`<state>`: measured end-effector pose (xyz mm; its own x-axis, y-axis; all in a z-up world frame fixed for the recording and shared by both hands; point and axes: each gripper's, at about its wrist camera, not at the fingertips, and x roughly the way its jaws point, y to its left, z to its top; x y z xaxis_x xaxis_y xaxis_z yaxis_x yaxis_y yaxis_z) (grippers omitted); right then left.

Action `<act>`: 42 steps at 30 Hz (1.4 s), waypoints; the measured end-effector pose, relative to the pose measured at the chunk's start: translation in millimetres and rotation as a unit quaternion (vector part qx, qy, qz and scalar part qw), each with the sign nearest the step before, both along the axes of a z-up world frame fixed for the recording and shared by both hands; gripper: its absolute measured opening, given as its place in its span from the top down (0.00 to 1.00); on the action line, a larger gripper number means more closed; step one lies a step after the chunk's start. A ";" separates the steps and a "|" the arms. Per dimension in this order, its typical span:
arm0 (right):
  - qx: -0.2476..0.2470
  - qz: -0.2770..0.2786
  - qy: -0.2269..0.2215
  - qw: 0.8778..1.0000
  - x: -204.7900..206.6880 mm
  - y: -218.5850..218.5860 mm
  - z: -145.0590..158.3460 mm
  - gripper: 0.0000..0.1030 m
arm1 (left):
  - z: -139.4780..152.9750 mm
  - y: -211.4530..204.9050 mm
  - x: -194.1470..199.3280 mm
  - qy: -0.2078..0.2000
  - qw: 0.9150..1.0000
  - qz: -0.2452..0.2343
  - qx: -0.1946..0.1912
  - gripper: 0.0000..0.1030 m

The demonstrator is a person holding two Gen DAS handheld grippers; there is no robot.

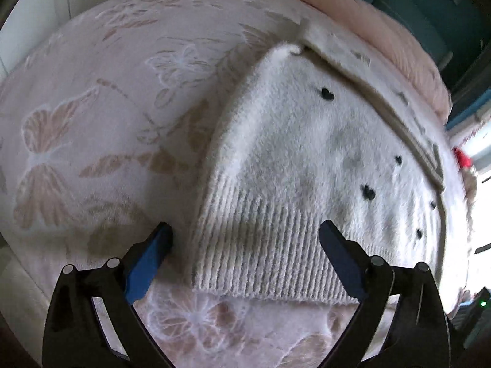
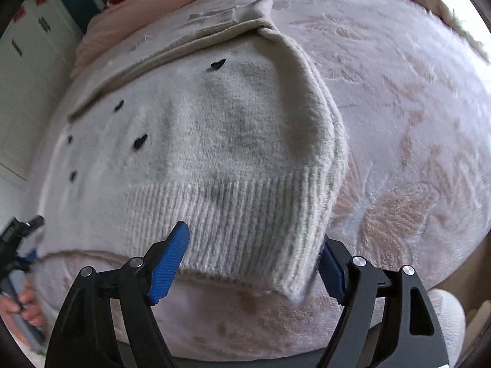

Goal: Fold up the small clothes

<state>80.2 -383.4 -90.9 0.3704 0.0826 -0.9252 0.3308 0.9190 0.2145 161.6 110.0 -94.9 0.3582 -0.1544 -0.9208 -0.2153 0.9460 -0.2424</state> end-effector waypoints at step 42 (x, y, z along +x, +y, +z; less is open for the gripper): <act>0.054 0.160 -0.011 0.986 -86.3 -24.6 105.1 0.91 | 108.5 26.0 -105.4 -0.005 0.987 -0.123 -0.108 0.90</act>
